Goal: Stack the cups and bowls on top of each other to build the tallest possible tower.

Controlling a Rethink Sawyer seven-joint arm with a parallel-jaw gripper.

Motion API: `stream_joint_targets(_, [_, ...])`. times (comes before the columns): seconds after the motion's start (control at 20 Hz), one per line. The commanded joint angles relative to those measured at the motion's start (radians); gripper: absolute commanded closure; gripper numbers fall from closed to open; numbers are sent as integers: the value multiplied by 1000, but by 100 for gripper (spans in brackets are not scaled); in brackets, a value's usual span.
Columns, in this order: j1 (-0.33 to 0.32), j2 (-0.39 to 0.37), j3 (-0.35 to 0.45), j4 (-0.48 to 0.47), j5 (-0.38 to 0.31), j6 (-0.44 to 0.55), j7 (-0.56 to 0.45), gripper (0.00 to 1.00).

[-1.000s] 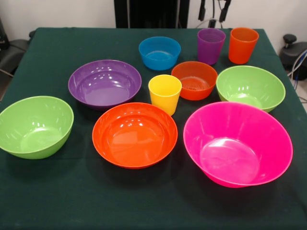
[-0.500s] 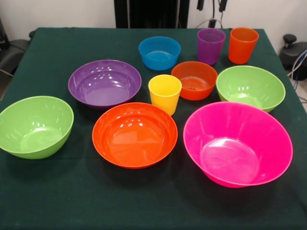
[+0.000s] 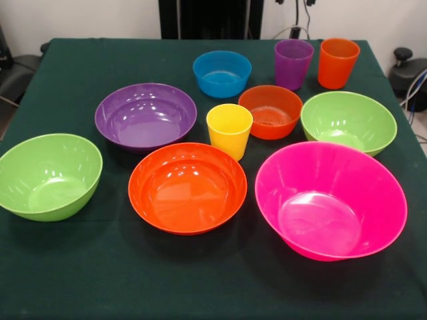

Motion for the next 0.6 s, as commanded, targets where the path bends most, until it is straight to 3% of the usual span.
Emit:
stream_joint_targets(0.05, [9, 31, 65, 117, 21, -41, 183, 0])
stream_joint_targets(0.35, [14, 26, 60, 165, 12, -59, 185, 0])
stream_joint_targets(0.6, [11, 69, 72, 207, 8, -155, 210, 0])
